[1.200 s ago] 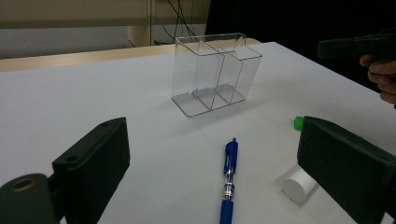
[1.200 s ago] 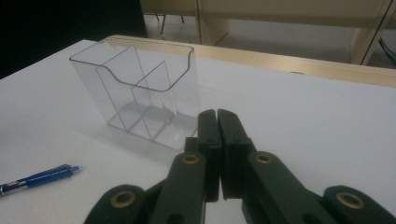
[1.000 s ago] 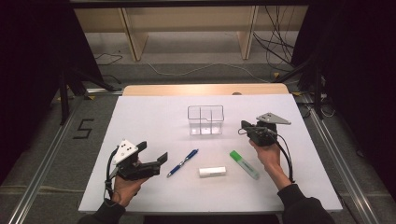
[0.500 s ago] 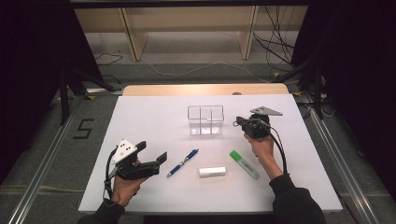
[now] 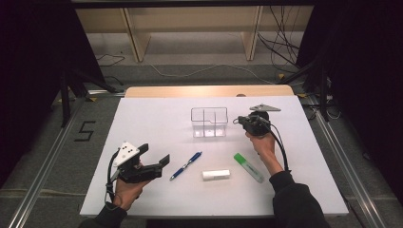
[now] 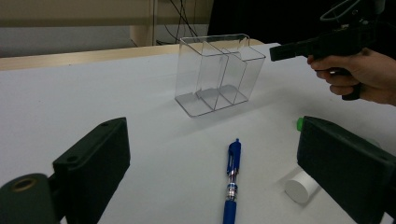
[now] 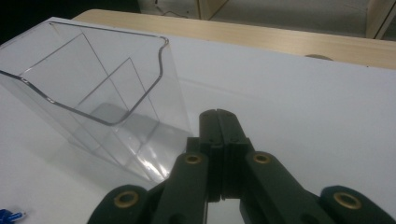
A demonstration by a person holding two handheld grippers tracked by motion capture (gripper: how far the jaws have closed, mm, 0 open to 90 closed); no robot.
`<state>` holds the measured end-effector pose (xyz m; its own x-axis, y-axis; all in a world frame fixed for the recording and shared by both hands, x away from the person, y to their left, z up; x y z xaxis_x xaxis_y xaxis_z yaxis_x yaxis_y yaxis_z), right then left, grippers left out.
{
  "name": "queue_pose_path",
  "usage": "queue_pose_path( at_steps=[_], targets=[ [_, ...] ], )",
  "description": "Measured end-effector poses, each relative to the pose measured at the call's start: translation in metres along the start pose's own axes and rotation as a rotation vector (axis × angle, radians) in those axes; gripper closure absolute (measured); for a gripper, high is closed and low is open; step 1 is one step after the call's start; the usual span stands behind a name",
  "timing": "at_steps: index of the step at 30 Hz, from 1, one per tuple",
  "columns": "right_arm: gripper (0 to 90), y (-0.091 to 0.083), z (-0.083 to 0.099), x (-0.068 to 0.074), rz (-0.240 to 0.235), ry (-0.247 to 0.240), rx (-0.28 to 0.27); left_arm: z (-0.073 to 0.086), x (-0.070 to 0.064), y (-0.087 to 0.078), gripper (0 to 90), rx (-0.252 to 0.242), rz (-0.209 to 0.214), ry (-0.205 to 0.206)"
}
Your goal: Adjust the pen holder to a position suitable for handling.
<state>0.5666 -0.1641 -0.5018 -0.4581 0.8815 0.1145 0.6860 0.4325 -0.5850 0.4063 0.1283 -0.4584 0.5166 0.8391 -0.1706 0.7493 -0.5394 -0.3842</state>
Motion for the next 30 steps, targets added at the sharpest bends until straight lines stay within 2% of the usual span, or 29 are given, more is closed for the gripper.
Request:
queue_pose_path(
  at_steps=[11, 20, 24, 30],
  targets=[
    [90.0, 0.013, 0.001, 0.001, 0.007, 0.000, 0.028, 0.000, 0.001, 0.000, 9.0, -0.002, -0.002, 0.001],
    [90.0, 0.024, 0.002, 0.020, -0.023, -0.033, 0.054, 0.000, 0.001, 0.000, 9.0, 0.000, -0.004, 0.000],
    [90.0, 0.024, 0.000, 0.028, -0.030, -0.043, 0.042, 0.000, 0.001, 0.000, 9.1, 0.003, -0.004, 0.002],
    [90.0, 0.025, -0.002, 0.033, -0.028, -0.038, 0.043, 0.000, 0.001, 0.000, 9.2, 0.002, -0.002, 0.001]
  ],
)
Point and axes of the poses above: each handheld gripper's, and its own axes: y roughly forward along the jaws, z roughly out of its underside, x roughly to its left, the point moved 10 cm from there along y, roughly forward along the jaws, and after that the axes turned 3 degrees about x, right-handed, at the moved point
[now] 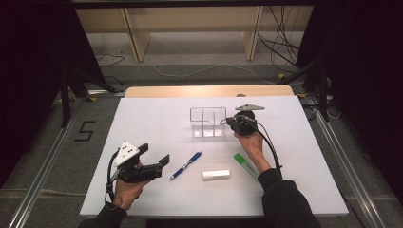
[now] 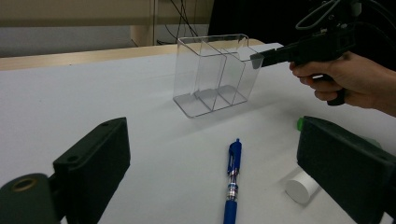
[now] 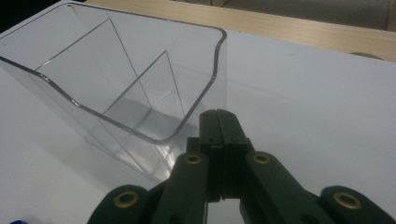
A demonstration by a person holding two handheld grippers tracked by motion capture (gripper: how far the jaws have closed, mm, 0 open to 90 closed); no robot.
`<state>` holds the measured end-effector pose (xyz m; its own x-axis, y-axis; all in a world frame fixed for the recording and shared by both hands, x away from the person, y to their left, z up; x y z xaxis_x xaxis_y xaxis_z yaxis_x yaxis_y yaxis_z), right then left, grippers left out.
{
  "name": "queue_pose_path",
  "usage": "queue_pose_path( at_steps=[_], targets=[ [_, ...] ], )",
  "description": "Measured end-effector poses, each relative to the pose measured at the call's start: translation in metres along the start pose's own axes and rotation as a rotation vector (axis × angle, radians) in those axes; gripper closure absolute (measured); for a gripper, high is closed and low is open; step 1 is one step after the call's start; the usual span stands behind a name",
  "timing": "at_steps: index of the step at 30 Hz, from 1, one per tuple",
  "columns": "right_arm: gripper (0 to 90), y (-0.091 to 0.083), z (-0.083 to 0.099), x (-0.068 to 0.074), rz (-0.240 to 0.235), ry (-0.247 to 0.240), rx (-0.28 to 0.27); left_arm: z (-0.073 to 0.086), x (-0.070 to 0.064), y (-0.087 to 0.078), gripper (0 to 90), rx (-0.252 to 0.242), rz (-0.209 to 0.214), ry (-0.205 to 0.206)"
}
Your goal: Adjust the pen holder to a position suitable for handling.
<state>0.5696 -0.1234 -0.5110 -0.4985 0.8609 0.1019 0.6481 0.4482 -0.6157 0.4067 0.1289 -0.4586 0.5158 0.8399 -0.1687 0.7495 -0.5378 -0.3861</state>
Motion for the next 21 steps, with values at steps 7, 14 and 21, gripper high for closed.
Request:
queue_pose_path(
  at_steps=[7, 14, 21],
  targets=[
    [90.0, 0.004, -0.002, 0.009, -0.011, -0.011, 0.002, 0.001, 0.000, 0.000, 9.4, 0.005, 0.002, -0.003],
    [90.0, 0.006, -0.003, 0.016, -0.015, -0.025, 0.004, 0.001, 0.000, 0.001, 9.5, 0.008, 0.006, -0.002],
    [86.4, -0.002, -0.003, 0.009, -0.009, -0.027, 0.001, 0.002, -0.001, 0.002, 9.6, 0.016, 0.011, -0.004]
  ],
)
Point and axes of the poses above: each handheld gripper's, and its own axes: y roughly forward along the jaws, z roughly out of its underside, x roughly to its left, the point moved 10 cm from there along y, roughly forward along the jaws, and after that the axes turned 3 degrees about x, right-handed, at the moved point
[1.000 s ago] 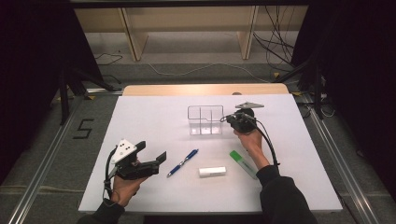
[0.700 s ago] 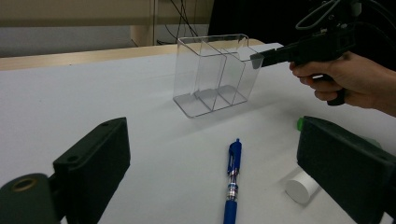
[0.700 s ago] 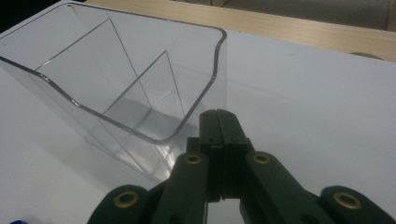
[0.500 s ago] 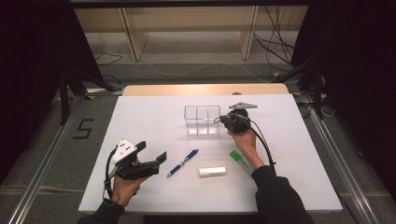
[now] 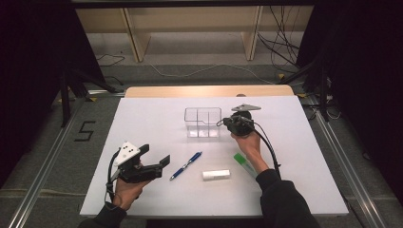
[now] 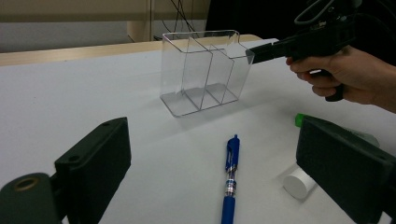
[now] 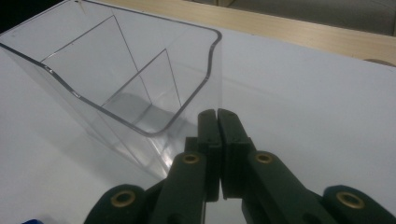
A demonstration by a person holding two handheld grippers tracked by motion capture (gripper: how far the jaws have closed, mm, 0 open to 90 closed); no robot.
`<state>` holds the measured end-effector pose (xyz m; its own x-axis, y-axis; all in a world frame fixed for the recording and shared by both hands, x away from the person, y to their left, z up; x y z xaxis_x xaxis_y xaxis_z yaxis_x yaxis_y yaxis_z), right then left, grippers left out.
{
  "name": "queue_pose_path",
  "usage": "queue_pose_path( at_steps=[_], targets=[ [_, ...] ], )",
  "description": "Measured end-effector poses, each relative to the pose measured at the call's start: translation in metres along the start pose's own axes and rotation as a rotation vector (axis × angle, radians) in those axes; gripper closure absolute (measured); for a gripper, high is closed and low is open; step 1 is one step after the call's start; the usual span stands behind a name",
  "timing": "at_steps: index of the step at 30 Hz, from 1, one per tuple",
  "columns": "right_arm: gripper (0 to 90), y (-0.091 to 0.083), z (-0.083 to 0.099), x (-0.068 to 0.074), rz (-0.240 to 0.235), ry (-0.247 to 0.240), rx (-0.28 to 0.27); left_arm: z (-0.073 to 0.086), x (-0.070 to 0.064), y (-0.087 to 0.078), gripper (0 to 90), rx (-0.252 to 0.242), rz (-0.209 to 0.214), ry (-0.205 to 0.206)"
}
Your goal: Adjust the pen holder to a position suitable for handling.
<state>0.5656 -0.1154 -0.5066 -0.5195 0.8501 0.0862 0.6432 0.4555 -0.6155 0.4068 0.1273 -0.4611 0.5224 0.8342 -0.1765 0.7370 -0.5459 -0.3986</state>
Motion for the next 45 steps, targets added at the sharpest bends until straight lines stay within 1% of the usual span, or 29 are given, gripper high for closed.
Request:
queue_pose_path(
  at_steps=[3, 7, 9, 11, 14, 18, 21, 23, 25, 27, 31, 35, 36, 39, 41, 43, 45],
  targets=[
    [84.4, -0.005, -0.001, -0.003, 0.006, 0.002, -0.008, 0.000, 0.000, 0.001, 9.6, 0.003, 0.004, -0.001],
    [76.3, -0.018, -0.003, -0.008, 0.008, -0.003, -0.028, 0.001, 0.000, 0.002, 9.6, 0.014, 0.005, 0.003],
    [70.9, -0.025, -0.003, -0.009, -0.001, -0.003, -0.037, 0.002, 0.000, 0.002, 9.6, 0.018, 0.006, 0.000],
    [68.8, -0.034, -0.005, -0.009, -0.014, 0.001, -0.049, 0.002, 0.000, 0.004, 9.6, 0.029, 0.006, 0.005],
    [62.0, -0.045, -0.006, -0.008, -0.022, -0.011, -0.067, 0.003, -0.001, 0.005, 9.6, 0.044, 0.012, 0.006],
    [53.7, -0.061, -0.006, -0.006, -0.047, -0.005, -0.084, 0.005, -0.002, 0.007, 9.6, 0.062, 0.012, 0.007],
    [47.7, -0.070, -0.004, -0.005, -0.055, -0.001, -0.094, 0.006, -0.002, 0.009, 9.7, 0.075, 0.015, 0.004],
    [45.0, -0.076, -0.002, -0.004, -0.063, 0.004, -0.102, 0.008, -0.002, 0.011, 9.7, 0.092, 0.017, 0.010],
    [42.1, -0.080, -0.001, -0.002, -0.078, 0.000, -0.093, 0.009, -0.002, 0.012, 9.7, 0.103, 0.020, 0.009],
    [40.9, -0.085, -0.001, 0.000, -0.085, -0.013, -0.098, 0.011, -0.002, 0.013, 9.8, 0.116, 0.020, 0.013],
    [39.2, -0.092, -0.002, 0.006, -0.109, -0.026, -0.112, 0.014, 0.001, 0.016, 9.9, 0.149, 0.023, 0.006],
    [37.1, -0.095, 0.000, 0.013, -0.132, -0.034, -0.102, 0.018, 0.002, 0.016, 10.5, 0.185, 0.022, -0.003],
    [36.7, -0.095, 0.001, 0.015, -0.134, -0.043, -0.102, 0.019, 0.001, 0.017, 10.5, 0.189, 0.019, 0.001],
    [35.0, -0.096, 0.005, 0.021, -0.142, -0.063, -0.093, 0.020, -0.002, 0.018, 10.6, 0.217, 0.031, 0.016],
    [34.0, -0.099, 0.006, 0.024, -0.144, -0.078, -0.090, 0.021, -0.003, 0.020, 10.6, 0.225, 0.029, 0.022],
    [33.1, -0.101, 0.007, 0.027, -0.152, -0.084, -0.089, 0.023, -0.004, 0.021, 10.6, 0.243, 0.033, 0.044],
    [32.4, -0.104, 0.007, 0.029, -0.159, -0.088, -0.091, 0.024, -0.006, 0.023, 10.6, 0.252, 0.037, 0.045]
  ],
)
Point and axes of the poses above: each handheld gripper's, and its own axes: y roughly forward along the jaws, z roughly out of its underside, x roughly to its left, the point moved 10 cm from there along y, roughly forward along the jaws, and after that the axes turned 3 degrees about x, right-handed, at the moved point
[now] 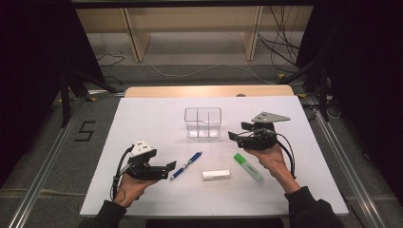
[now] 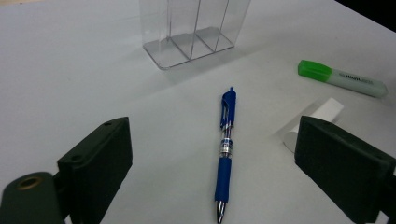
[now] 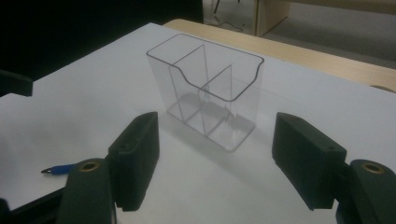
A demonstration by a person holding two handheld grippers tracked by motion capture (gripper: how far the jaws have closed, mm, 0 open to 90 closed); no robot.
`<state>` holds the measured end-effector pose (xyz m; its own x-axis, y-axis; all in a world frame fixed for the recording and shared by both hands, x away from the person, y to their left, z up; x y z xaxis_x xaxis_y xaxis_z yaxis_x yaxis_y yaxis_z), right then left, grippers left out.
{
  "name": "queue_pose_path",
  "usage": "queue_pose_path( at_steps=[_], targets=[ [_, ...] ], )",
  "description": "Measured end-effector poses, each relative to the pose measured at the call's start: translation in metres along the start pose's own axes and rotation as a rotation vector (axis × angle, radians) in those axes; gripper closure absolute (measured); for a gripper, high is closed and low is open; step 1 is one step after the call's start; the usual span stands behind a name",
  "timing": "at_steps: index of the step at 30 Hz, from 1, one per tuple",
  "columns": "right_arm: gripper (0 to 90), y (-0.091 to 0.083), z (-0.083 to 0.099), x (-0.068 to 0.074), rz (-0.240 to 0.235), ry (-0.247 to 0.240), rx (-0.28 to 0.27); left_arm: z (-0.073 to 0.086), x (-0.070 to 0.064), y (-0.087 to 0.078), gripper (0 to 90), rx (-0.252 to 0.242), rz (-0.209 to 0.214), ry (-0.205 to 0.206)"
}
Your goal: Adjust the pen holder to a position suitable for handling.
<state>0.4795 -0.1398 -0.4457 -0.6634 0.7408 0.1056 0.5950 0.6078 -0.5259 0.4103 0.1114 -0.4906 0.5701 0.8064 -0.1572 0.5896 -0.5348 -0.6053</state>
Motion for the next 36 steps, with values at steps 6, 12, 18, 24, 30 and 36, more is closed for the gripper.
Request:
queue_pose_path(
  at_steps=[6, 12, 18, 24, 30, 36],
  targets=[
    [31.1, -0.003, 0.005, 0.007, -0.019, -0.006, 0.004, 0.002, -0.002, 0.004, 11.1, 0.044, 0.001, 0.021],
    [30.8, -0.004, 0.008, 0.013, -0.030, -0.019, 0.016, 0.003, -0.005, 0.008, 12.0, 0.077, 0.008, 0.037],
    [30.4, -0.006, 0.010, 0.019, -0.037, -0.033, 0.018, 0.005, -0.007, 0.014, 12.6, 0.125, 0.014, 0.059],
    [29.2, -0.007, 0.014, 0.025, -0.051, -0.043, 0.023, 0.008, -0.009, 0.021, 14.9, 0.194, 0.022, 0.099],
    [27.8, -0.009, 0.019, 0.030, -0.055, -0.055, 0.029, 0.011, -0.015, 0.031, 15.3, 0.267, 0.024, 0.135],
    [27.7, -0.011, 0.024, 0.034, -0.061, -0.058, 0.034, 0.012, -0.021, 0.040, 16.2, 0.332, 0.031, 0.169]
  ],
)
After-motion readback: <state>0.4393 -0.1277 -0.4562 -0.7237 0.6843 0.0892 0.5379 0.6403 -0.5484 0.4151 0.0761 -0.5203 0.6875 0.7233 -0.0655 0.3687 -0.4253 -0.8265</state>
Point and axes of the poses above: each handheld gripper's, and its own axes: y roughly forward along the jaws, z roughly out of its underside, x roughly to its left, the point moved 10 cm from there along y, roughly forward along the jaws, and after that the axes turned 3 degrees about x, right-handed, at the moved point
